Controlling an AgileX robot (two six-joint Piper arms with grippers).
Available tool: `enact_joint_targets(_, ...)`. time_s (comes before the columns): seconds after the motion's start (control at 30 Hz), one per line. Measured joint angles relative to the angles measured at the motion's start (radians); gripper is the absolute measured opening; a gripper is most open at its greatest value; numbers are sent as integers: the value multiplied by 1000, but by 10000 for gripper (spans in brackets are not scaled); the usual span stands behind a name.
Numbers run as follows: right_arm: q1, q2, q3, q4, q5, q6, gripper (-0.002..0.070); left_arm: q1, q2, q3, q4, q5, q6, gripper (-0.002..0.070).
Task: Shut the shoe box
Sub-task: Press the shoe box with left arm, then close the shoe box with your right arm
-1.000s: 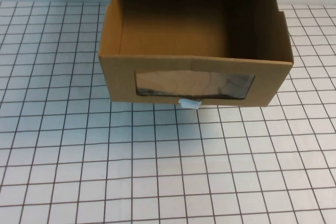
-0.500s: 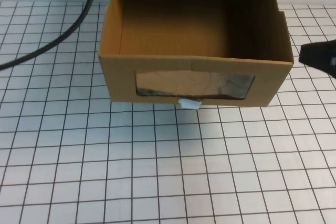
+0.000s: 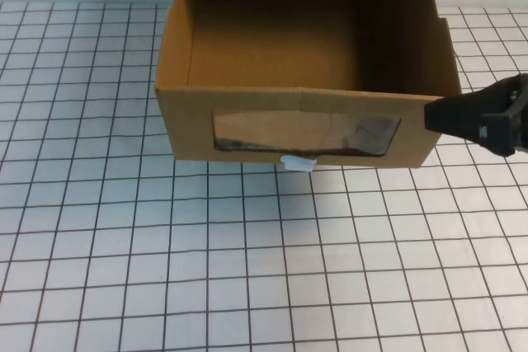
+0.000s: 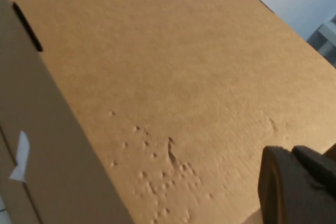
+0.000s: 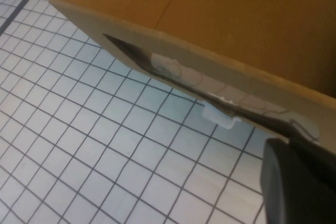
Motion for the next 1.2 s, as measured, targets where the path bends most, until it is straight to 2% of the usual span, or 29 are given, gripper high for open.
enact_joint_targets(0.27, 16, 77, -2, 51, -1, -48, -14, -47, 252, -209, -56, 80, -24, -5)
enact_joint_targets(0.5, 17, 159, -32, 53, -29, -55, -14, -47, 300, -276, -73, 97, -78, -5)
enact_joint_targets(1.2, 18, 669, -600, 57, -38, -55, -14, -46, 300, -279, -78, 110, -70, -5)
